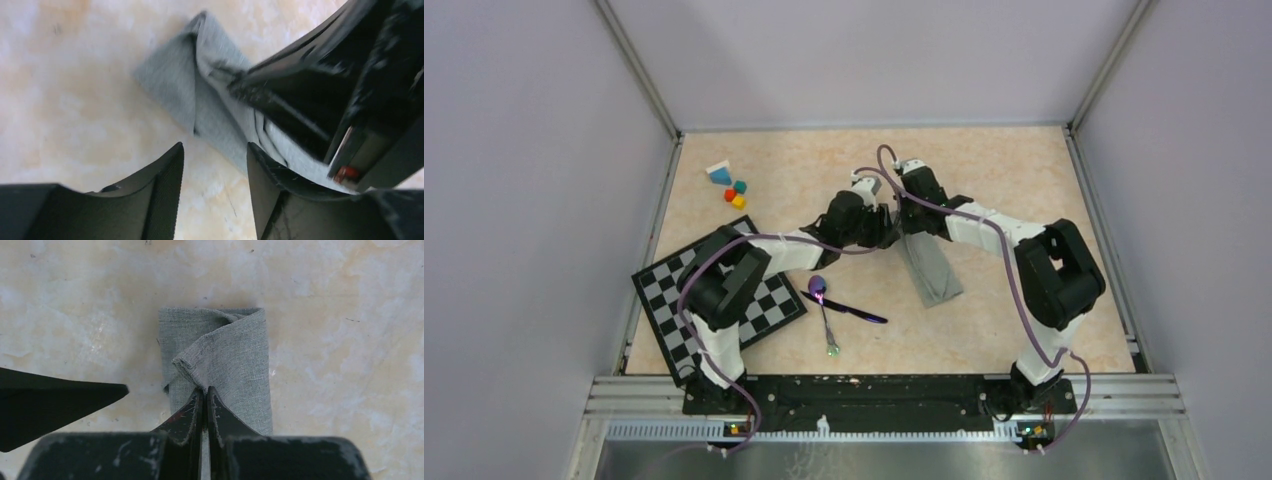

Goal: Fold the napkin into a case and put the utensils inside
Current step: Stuff the top corner of the smaller-rectangle-folded napkin at the center of the board.

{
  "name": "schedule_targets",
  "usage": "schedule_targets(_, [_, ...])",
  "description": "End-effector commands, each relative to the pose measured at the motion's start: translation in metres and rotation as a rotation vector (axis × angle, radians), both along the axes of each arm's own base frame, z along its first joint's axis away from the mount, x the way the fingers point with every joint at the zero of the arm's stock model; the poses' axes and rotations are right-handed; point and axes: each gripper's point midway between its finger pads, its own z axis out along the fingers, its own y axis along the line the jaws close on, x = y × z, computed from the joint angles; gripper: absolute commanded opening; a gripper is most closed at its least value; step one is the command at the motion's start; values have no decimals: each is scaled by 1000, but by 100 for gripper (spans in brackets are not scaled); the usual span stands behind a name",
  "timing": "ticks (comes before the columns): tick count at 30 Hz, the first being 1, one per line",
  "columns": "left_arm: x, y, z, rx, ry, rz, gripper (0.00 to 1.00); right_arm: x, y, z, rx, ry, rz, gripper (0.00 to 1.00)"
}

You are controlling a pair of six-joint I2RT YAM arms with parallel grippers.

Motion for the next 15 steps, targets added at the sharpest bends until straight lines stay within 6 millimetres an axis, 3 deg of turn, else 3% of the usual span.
schedule_targets(1, [46,-9,24,125,-280,64,50,5,0,27,115,-27,-18,0])
schedule_targets(9, [54,-19,5,232,-355,39,37,10,-10,27,204,4,-70,0])
schedule_targets(15, [56,-25,0,268,-374,47,36,11,-12,28,253,17,-72,0])
